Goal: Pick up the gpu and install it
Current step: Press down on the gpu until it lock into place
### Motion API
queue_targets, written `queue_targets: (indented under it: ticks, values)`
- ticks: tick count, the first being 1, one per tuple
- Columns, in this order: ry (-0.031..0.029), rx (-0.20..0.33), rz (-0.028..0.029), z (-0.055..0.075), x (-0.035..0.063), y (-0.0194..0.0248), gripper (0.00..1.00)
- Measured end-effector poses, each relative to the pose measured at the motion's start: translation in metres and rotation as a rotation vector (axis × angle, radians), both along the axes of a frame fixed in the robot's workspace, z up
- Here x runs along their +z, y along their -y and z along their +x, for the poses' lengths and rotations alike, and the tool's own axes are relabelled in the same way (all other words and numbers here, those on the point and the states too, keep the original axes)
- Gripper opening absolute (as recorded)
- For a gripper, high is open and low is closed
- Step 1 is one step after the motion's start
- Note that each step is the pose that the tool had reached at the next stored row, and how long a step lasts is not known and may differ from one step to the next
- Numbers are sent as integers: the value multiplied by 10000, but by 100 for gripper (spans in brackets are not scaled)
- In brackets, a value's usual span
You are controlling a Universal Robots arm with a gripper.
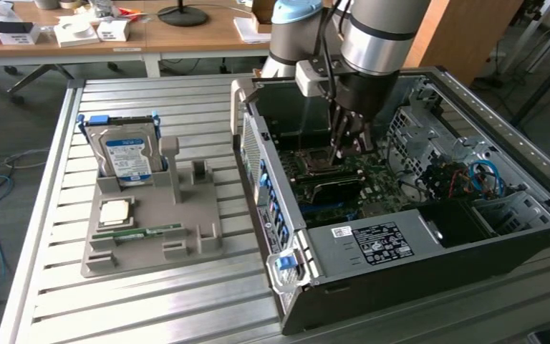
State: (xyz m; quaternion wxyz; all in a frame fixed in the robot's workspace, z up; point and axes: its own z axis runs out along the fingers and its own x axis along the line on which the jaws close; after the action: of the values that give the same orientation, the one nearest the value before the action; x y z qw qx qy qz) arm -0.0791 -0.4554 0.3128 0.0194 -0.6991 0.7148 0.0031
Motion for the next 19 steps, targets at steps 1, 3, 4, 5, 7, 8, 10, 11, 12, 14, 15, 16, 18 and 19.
queue_targets:
  ticks: [1,3,4,5,7,8,10,11,12,14,15,16,18,19]
  values:
    - [-1,2,-2,1,0,-3,11]
    - [-1,3,-4,1,-1,-4,11]
    - [-1,2,-3,0,-7,-4,11]
    - [-1,1,-4,0,-15,-5,11]
    - [-1,1,-5,0,-25,-4,11]
    - [-2,1,-6,0,-24,-5,11]
    - [-1,1,-6,0,-25,-4,11]
    - [-1,1,-5,0,-25,-4,11]
    - [-1,1,-5,0,-27,-5,11]
    - [1,2,-3,0,-38,-4,11]
    - [-1,1,-4,0,-42,-4,11]
    - [0,2,-4,0,-48,-4,11]
    - [-1,1,-6,0,-56,-4,11]
    - [-2,1,-7,0,-56,-4,11]
